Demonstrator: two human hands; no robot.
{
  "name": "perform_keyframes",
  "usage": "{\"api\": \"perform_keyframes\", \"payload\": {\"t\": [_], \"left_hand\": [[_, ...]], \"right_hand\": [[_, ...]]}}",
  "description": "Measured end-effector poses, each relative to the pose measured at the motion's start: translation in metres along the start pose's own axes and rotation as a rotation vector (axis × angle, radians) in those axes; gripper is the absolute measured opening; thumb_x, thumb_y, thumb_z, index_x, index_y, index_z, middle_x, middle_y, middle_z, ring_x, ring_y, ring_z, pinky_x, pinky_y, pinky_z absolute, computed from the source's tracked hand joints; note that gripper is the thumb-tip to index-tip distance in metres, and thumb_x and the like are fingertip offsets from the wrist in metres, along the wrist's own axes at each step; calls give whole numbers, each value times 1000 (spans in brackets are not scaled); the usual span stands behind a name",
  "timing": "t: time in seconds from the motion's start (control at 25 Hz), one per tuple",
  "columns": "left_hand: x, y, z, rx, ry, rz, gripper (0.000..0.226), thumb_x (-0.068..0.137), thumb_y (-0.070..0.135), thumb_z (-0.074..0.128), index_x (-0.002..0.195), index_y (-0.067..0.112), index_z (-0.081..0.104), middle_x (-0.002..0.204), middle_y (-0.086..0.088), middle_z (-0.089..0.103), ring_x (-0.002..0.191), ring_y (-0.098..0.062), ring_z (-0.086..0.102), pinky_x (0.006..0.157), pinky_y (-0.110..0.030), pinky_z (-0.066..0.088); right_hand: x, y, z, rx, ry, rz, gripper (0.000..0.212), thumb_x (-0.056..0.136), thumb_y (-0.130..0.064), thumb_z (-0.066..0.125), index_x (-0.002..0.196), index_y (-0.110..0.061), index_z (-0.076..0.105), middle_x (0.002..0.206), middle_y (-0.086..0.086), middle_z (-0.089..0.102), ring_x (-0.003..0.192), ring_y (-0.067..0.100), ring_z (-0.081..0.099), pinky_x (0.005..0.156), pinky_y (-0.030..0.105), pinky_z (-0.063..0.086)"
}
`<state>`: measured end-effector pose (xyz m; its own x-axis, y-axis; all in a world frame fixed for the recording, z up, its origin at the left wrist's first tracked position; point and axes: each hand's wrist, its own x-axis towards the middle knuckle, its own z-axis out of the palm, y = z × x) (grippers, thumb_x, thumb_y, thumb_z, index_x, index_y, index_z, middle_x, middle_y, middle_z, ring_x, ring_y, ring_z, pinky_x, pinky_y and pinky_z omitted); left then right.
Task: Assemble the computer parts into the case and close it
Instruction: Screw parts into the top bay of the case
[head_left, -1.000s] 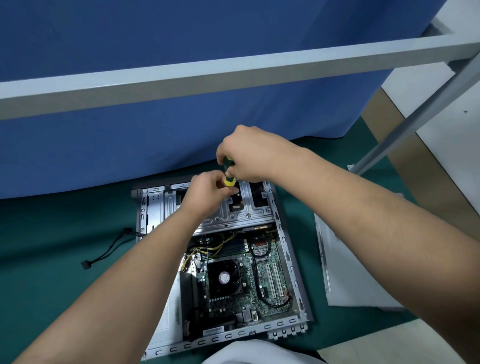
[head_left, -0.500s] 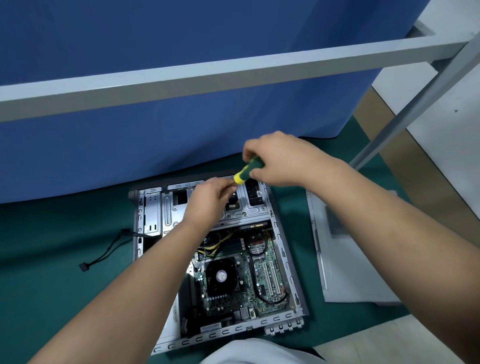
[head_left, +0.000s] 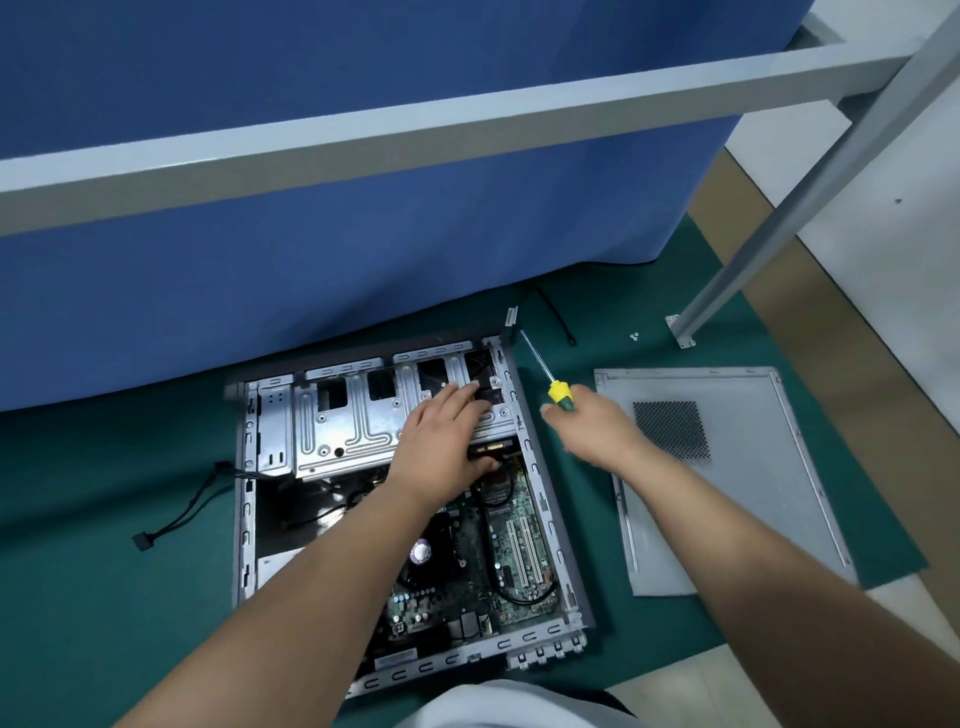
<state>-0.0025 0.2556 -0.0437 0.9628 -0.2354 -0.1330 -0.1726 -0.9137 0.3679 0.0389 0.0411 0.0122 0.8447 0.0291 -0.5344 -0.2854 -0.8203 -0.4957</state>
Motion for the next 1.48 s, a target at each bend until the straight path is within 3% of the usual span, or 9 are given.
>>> {"api": "perform_keyframes", "payload": {"t": [0.12,0.32,0.8,1.12,1.24,1.36,1.48], "left_hand": [[4,-3,10,66,27,-24,86,86,54,74,158,32,32,168,11,19,155,-19,16,123,-41,15],[10,-9,8,17,30,-43,77,82,53,77,149,36,44,164,17,26,142,-15,25,109,-41,27],[6,-9,9,-21,36,-33,75,85,55,71,152,35,44,163,18,28,123,-19,33,103,-39,29],[5,-11,11,4,41,-20,75,85,56,72,151,35,45,163,18,28,126,-18,31,103,-39,30],[7,-12,9,2,8,-16,76,85,59,71,153,36,43,164,19,26,130,-18,29,107,-40,30],[6,-14,3,61,3,13,69,92,67,55,152,36,44,162,19,29,129,-17,34,105,-41,34],[12,-15,-3,165,139,70,56,101,66,32,142,34,54,151,16,48,116,-16,48,96,-37,39]], "right_hand": [[9,-9,24,156,-24,20,31,97,-44,57,104,-15,50,100,5,61,87,23,62,71,35,47],[21,-16,36,347,15,51,20,95,-30,64,102,-16,51,99,4,60,77,16,56,61,29,40],[24,-8,45,375,43,21,19,97,-34,64,90,-27,48,96,-2,58,76,9,54,59,28,35],[24,-3,48,396,48,19,19,96,-38,65,96,-23,52,92,-3,57,77,10,56,59,28,37],[24,6,49,429,32,28,29,93,-45,68,99,-19,56,88,-4,60,75,11,57,60,28,41],[29,24,40,436,8,-16,40,89,-54,70,99,-17,58,91,-1,68,77,16,67,61,27,49],[49,49,20,439,16,32,36,89,-52,72,86,-17,64,72,-3,73,56,8,67,49,19,47]]}}
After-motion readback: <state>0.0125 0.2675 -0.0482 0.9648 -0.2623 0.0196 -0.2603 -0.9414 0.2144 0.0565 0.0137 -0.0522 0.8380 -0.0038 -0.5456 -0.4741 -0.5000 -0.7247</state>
